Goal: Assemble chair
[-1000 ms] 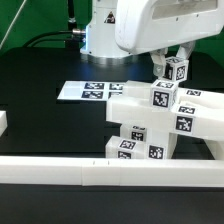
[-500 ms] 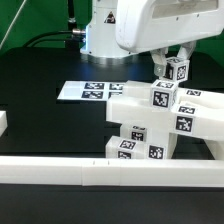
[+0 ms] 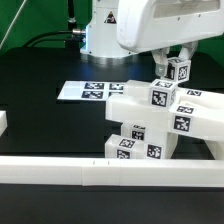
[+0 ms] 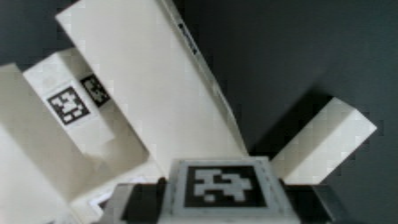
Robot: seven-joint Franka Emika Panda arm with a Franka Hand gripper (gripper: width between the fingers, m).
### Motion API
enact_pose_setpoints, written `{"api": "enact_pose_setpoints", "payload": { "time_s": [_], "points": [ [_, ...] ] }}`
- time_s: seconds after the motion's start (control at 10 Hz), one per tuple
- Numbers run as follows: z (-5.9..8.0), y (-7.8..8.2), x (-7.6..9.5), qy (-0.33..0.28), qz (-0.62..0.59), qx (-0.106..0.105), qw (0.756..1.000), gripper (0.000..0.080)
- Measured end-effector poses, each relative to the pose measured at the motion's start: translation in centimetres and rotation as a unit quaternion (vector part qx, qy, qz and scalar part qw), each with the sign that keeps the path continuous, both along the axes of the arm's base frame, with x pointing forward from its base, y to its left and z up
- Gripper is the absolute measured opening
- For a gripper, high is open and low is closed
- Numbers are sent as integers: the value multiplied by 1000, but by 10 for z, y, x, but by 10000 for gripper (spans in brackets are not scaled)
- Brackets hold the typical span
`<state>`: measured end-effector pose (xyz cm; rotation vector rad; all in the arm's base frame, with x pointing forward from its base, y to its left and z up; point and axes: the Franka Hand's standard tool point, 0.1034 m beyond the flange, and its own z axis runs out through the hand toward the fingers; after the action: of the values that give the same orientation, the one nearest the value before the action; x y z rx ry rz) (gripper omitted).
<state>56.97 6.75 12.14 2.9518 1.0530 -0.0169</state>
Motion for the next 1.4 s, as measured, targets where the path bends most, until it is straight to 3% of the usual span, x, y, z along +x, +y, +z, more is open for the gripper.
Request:
{"api": "enact_pose_setpoints", "payload": {
  "time_s": [0.3,1.4],
  "points": [
    [-7,-3,-1,5,-2,-2,1000,281],
    [-7,-5,2,-7,-19,-2,1000,281]
  ]
}}
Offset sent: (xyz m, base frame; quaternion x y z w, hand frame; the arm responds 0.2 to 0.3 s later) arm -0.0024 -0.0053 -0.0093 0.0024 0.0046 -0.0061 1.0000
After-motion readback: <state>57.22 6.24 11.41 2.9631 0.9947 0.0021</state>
